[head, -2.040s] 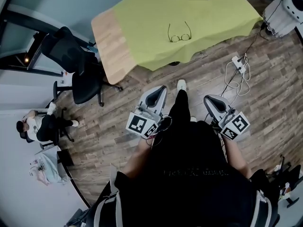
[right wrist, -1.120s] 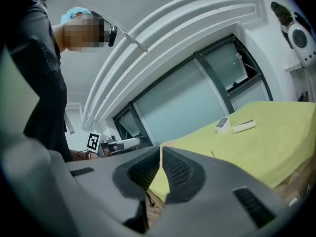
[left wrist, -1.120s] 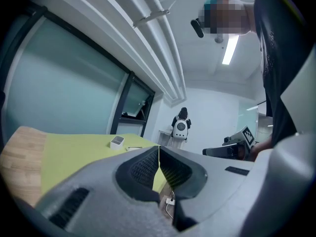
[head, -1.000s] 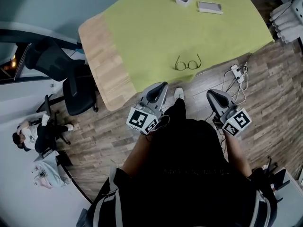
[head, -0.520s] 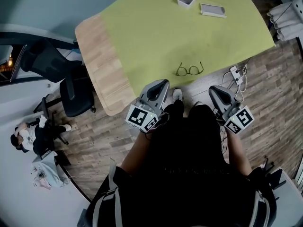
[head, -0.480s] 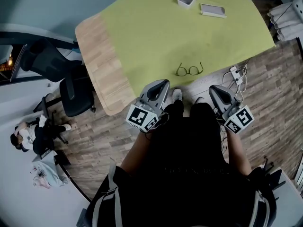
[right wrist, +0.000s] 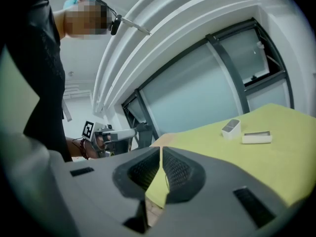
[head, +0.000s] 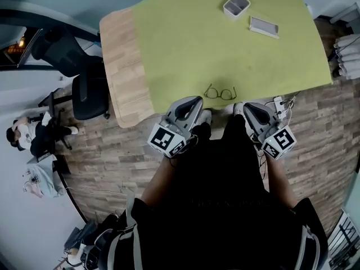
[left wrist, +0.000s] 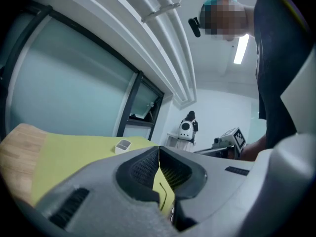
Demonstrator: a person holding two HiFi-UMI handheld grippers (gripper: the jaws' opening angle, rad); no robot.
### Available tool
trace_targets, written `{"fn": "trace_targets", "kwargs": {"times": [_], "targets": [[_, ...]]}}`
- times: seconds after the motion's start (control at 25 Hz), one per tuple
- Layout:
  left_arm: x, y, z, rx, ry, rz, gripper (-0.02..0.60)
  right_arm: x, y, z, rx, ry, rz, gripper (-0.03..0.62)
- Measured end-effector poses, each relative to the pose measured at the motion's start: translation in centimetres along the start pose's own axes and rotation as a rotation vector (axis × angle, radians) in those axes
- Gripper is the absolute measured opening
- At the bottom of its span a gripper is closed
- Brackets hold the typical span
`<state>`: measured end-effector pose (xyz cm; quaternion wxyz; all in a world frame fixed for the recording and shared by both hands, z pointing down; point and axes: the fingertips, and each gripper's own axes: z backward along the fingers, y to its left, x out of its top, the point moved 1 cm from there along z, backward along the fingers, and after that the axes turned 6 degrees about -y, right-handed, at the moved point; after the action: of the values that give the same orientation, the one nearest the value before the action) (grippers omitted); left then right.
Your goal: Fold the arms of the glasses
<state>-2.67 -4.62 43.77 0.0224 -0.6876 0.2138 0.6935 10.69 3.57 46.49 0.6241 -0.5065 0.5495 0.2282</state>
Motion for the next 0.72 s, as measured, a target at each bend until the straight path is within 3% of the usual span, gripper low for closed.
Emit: {"fn": "trace_targets", "kwargs": {"times": [0.28, 0.72], "targets": [[-1.2, -2.3, -2.1, 0.050, 0.009, 0.011, 0.018, -0.6, -2.9, -1.0, 0.105, 0.103, 0.054, 0.032], [-2.2, -2.1, -2.9, 0.101, 0.021, 0.004, 0.018, -2.9, -4.0, -3.1, 0.201, 0.229, 0.005, 0.034]]}}
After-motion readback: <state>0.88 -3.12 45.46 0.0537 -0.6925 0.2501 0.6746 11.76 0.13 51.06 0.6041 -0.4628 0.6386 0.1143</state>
